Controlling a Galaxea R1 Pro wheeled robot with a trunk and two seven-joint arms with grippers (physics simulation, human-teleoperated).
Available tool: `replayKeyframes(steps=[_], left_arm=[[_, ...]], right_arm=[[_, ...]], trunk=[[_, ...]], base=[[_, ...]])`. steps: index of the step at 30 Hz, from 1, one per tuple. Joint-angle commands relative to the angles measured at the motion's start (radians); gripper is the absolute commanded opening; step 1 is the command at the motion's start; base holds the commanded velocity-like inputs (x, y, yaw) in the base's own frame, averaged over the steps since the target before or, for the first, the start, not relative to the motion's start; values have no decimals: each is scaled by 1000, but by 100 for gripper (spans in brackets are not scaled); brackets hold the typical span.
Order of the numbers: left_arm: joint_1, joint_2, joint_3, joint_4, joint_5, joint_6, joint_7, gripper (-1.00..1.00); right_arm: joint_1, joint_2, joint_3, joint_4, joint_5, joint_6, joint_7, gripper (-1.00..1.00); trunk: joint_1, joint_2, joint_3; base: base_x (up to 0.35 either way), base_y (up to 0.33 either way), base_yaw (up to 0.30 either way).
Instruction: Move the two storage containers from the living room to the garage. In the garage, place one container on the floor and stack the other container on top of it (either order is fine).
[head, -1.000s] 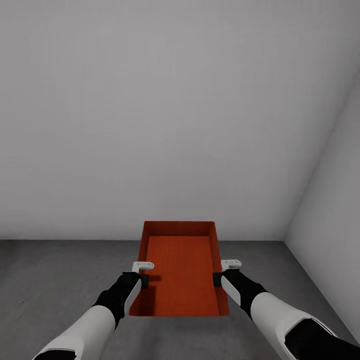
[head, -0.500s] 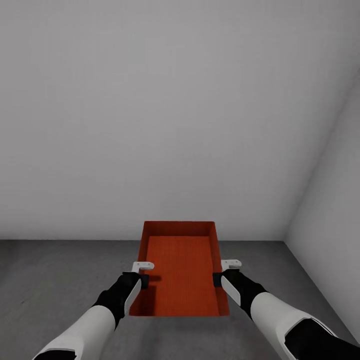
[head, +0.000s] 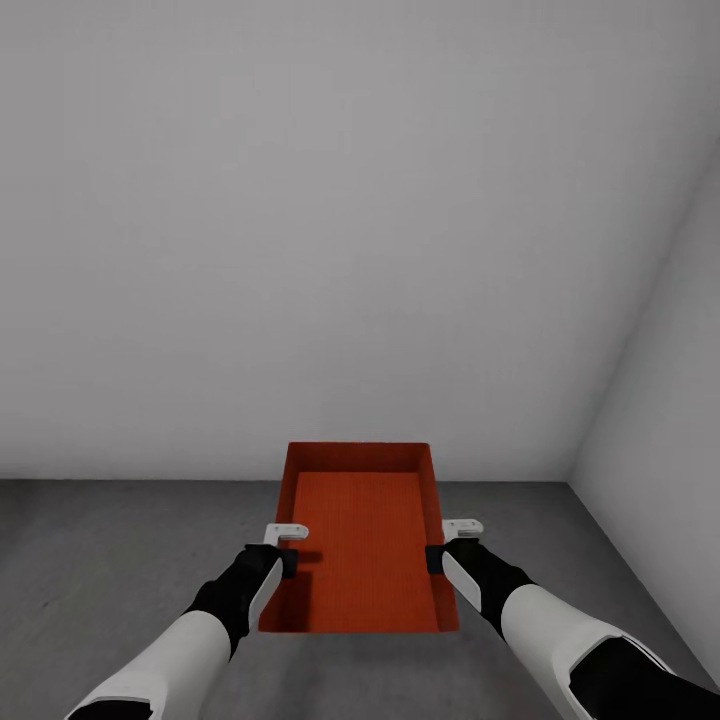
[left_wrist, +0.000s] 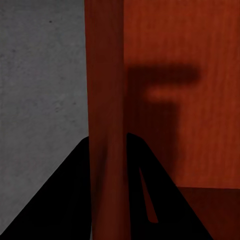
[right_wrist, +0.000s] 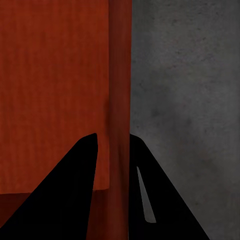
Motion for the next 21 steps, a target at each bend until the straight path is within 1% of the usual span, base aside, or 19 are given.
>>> replayKeyframes(steps=[1,10,21], left_arm=[[0,11,-16,46,-10,65,6,-100],[0,11,-13,46,-9,66,5,-100],[0,11,-12,46,-9,66,5,-100]], right_arm=[[-2,-1,38,-6,-19,1,-8,-100],[-2,0,38,-6,-19,1,-8,-100],[-2,0,38,-6,-19,0,-7,-100]], trunk=[[5,-10,-5],[39,-73,-34],[81,-150,-86]], base=[[0,0,0],[0,0,0],[0,0,0]])
